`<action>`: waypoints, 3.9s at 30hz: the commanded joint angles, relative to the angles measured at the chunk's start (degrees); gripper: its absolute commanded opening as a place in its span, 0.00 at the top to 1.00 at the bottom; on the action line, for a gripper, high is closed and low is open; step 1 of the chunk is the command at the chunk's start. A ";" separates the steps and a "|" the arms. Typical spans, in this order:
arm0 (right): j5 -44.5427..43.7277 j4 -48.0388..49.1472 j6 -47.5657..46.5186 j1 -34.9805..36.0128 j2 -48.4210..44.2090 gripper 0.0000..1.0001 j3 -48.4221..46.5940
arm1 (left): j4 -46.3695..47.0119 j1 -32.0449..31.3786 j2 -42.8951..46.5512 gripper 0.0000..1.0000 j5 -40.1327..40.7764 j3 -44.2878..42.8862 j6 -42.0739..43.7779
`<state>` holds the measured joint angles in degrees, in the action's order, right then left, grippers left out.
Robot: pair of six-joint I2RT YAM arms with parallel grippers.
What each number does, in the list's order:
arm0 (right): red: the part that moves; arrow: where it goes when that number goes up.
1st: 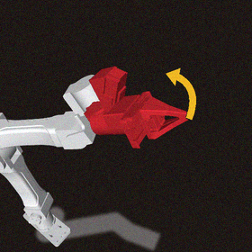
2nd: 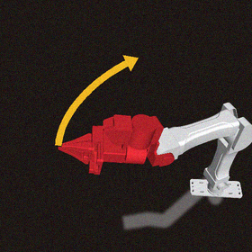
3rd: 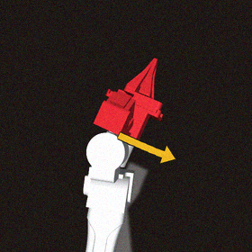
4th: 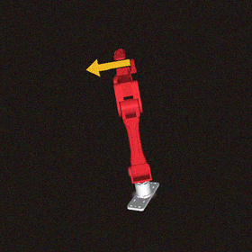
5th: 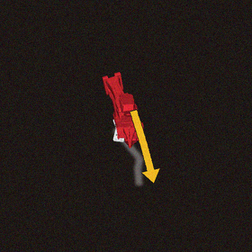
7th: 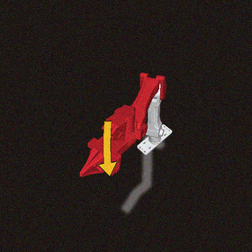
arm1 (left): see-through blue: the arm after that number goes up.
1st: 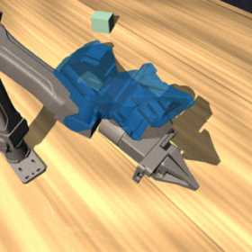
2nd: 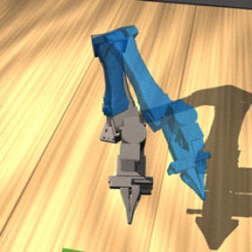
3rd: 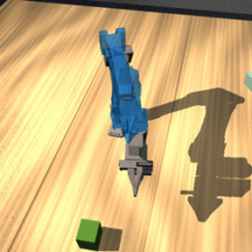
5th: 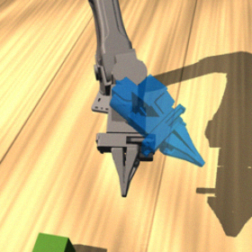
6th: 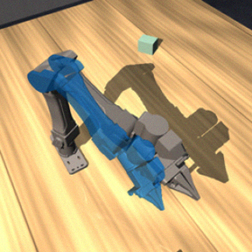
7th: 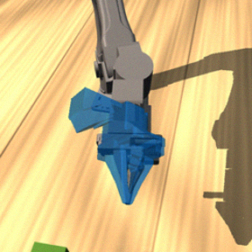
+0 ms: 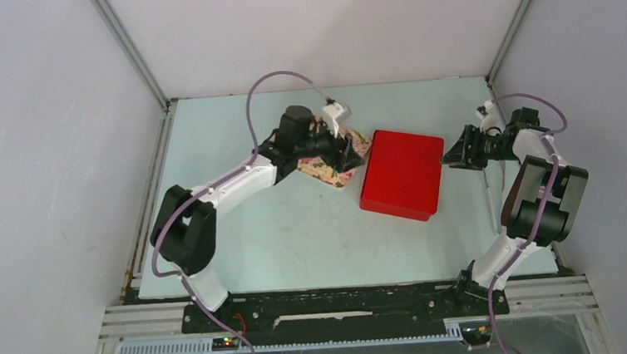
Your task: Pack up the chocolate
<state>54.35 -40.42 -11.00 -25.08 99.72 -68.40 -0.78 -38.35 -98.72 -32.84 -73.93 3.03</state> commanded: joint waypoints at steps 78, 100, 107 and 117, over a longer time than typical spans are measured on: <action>13.00 -0.93 -5.52 -2.78 11.17 0.81 -1.21 | 16.53 2.40 -23.04 0.30 -2.90 -11.71 -44.97; 5.22 0.70 -2.30 -2.35 11.76 0.62 -1.25 | 6.83 2.23 -23.55 0.29 0.30 -14.17 -36.77; 6.54 -0.19 -3.44 -3.78 12.80 0.70 -1.22 | 10.06 2.23 -21.21 0.30 -3.56 -11.07 -40.11; 11.84 -1.62 -8.23 -2.96 10.75 0.76 -1.22 | 14.88 2.03 -24.18 0.32 -7.88 -11.40 -45.58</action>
<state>63.29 -41.30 -15.62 -28.45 111.53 -68.84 9.52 -35.88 -123.61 -37.67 -85.97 -39.62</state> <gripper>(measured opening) 0.249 0.681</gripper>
